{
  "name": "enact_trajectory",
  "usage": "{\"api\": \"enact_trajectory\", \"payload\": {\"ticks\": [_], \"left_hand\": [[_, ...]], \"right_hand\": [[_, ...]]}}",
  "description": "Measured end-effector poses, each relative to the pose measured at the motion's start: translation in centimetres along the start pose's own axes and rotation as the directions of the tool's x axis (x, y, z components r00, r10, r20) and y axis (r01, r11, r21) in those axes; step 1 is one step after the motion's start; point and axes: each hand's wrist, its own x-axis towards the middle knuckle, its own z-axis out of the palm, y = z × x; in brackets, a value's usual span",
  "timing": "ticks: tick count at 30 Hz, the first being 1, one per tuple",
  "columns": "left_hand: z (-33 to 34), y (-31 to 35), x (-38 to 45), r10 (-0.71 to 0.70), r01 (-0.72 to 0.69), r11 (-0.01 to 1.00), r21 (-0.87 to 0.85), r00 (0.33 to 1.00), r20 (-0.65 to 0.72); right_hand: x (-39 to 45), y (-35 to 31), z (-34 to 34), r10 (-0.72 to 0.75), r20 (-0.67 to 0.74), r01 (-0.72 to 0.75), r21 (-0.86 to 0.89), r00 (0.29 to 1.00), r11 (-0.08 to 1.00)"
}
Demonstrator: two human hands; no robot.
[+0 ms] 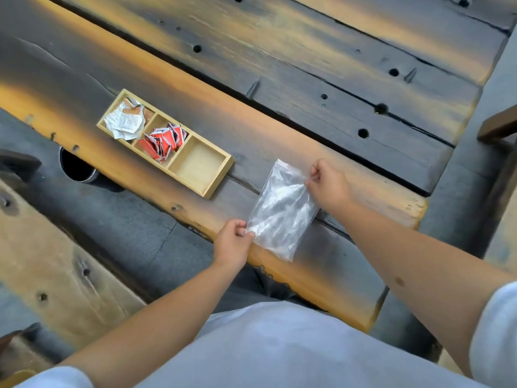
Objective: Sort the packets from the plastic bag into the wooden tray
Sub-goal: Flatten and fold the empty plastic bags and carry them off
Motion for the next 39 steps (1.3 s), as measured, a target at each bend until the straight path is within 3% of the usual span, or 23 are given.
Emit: {"api": "enact_trajectory", "payload": {"ticks": [3,6,8,10,12,14,16,20,23,26,28,30,34,36,39], "left_hand": [[0.0,-0.3,1.1,0.08,-0.089,0.983,0.163,0.995,0.06],[-0.3,0.3,1.9,0.128,-0.144,0.956,0.257,0.989,0.08],[-0.7,1.0,1.9,0.256,-0.26,0.894,0.364,0.965,0.062],[-0.7,2.2,2.2,0.456,-0.446,0.76,0.473,0.884,0.101],[-0.1,3.6,3.4,0.559,-0.602,0.529,0.598,0.778,0.288],[1.0,4.6,4.9,0.509,-0.704,0.248,0.665,0.679,0.529],[1.6,4.9,6.4,0.413,-0.752,0.043,0.657,0.613,0.674],[1.9,4.7,8.2,0.305,-0.774,-0.046,0.631,0.591,0.747],[1.9,5.0,7.7,0.322,-0.771,0.057,0.635,0.616,0.719],[1.7,5.2,6.4,0.401,-0.687,0.333,0.646,0.723,0.562],[1.8,5.4,6.0,0.389,-0.571,0.572,0.589,0.821,0.418],[2.4,6.0,6.0,0.298,-0.429,0.754,0.497,0.898,0.324],[3.1,8.0,6.4,0.183,-0.275,0.842,0.464,0.955,0.233],[2.7,8.6,6.8,0.101,-0.194,0.899,0.393,0.964,0.245],[1.8,9.1,7.2,0.033,-0.145,0.933,0.33,0.946,0.323]], "right_hand": [[-0.6,0.3,0.7,0.014,-0.033,-0.018,-0.139,0.999,0.99],[-2.1,0.0,1.0,0.057,-0.199,-0.099,-0.206,0.978,0.974],[-4.1,0.2,1.3,-0.061,-0.24,-0.015,-0.302,0.969,0.953],[-6.1,0.8,2.3,-0.33,-0.112,0.232,-0.507,0.937,0.83],[-7.7,1.7,4.0,-0.418,0.138,0.413,-0.589,0.898,0.694],[-9.0,2.2,5.7,-0.237,0.323,0.389,-0.578,0.916,0.717],[-9.6,3.0,6.9,-0.033,0.363,0.241,-0.544,0.931,0.803],[-9.6,4.0,7.3,0.019,0.356,0.195,-0.555,0.934,0.809],[-10.0,3.5,6.2,0.018,0.239,0.092,-0.441,0.971,0.893],[-10.0,3.3,5.6,0.216,-0.044,-0.22,-0.111,0.975,0.969],[-9.0,3.0,5.4,0.475,-0.032,-0.456,0.235,0.879,0.859],[-7.9,2.5,5.3,0.592,0.033,-0.567,0.335,0.805,0.752],[-6.8,0.9,5.6,0.523,0.012,-0.517,0.177,0.852,0.837],[-6.4,0.6,5.9,0.537,0.014,-0.527,0.212,0.844,0.823],[-6.1,0.8,6.1,0.628,0.031,-0.597,0.351,0.777,0.721]]}}
